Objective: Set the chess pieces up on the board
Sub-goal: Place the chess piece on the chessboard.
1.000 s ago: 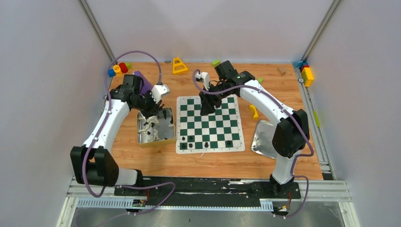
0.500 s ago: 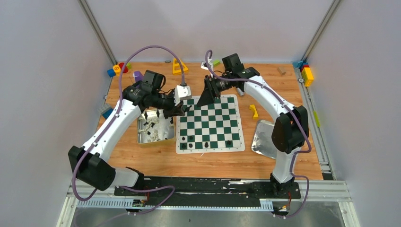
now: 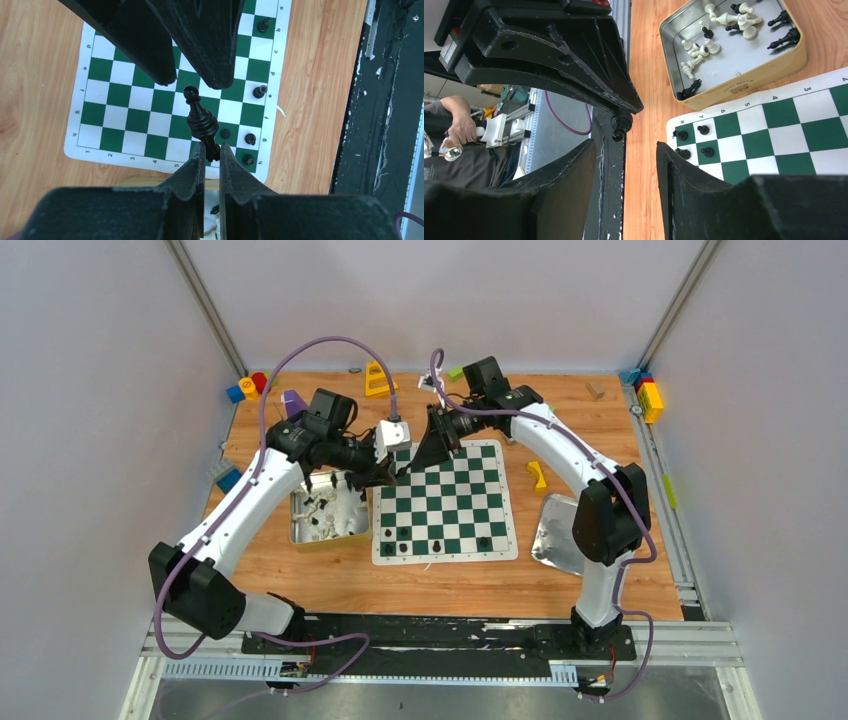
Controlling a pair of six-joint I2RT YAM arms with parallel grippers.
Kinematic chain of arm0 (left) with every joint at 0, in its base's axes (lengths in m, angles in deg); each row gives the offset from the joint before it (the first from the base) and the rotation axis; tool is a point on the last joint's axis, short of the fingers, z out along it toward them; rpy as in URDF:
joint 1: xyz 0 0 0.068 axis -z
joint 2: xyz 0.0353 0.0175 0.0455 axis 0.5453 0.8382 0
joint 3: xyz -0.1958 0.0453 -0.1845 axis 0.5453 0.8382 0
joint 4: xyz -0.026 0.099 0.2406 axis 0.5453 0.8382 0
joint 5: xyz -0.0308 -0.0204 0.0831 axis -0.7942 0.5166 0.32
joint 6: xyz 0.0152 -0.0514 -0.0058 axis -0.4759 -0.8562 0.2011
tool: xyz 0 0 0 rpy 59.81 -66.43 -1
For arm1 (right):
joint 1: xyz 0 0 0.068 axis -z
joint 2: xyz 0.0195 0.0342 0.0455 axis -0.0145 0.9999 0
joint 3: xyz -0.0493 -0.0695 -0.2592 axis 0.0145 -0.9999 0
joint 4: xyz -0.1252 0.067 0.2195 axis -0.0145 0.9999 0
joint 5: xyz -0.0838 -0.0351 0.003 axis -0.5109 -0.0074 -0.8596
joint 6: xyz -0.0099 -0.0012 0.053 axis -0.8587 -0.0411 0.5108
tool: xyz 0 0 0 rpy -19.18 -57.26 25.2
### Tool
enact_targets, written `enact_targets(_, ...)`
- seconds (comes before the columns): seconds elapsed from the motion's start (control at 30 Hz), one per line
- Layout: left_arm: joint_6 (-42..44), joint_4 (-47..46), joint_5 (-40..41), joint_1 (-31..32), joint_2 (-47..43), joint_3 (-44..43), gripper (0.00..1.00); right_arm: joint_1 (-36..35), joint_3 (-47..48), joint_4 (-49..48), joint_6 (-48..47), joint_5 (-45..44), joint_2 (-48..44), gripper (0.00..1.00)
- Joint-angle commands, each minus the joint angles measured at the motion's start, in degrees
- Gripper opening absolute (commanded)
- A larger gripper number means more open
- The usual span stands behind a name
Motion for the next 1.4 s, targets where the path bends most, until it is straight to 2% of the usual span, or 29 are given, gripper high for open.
enact_targets(0.0,-0.9,-1.4,-0.6,0.6,0.1,-0.2,0.08,-1.2,0.4,-2.0,-0.3,1.3,-0.1,0.47)
enact_targets(0.17,-0.5,-1.3,-0.1,0.9,0.2,0.0,0.08,-1.7,1.2,-2.0,-0.3,0.2,0.3,0.45)
enact_targets(0.6,0.0,-0.9,0.4,1.1,0.5,0.4,0.08,-2.3,1.6,-2.0,-0.3,-0.5,1.2,0.28)
enact_targets(1.0,0.6,-0.1,0.5,1.3,0.8,0.5,0.08,-2.5,2.2,-2.0,-0.3,-0.6,1.7,0.21)
enact_targets(1.37,0.6,-0.2,2.4,1.4,0.8,0.8,0.06,-1.8,1.3,-1.7,-1.0,-3.0,0.7,0.0)
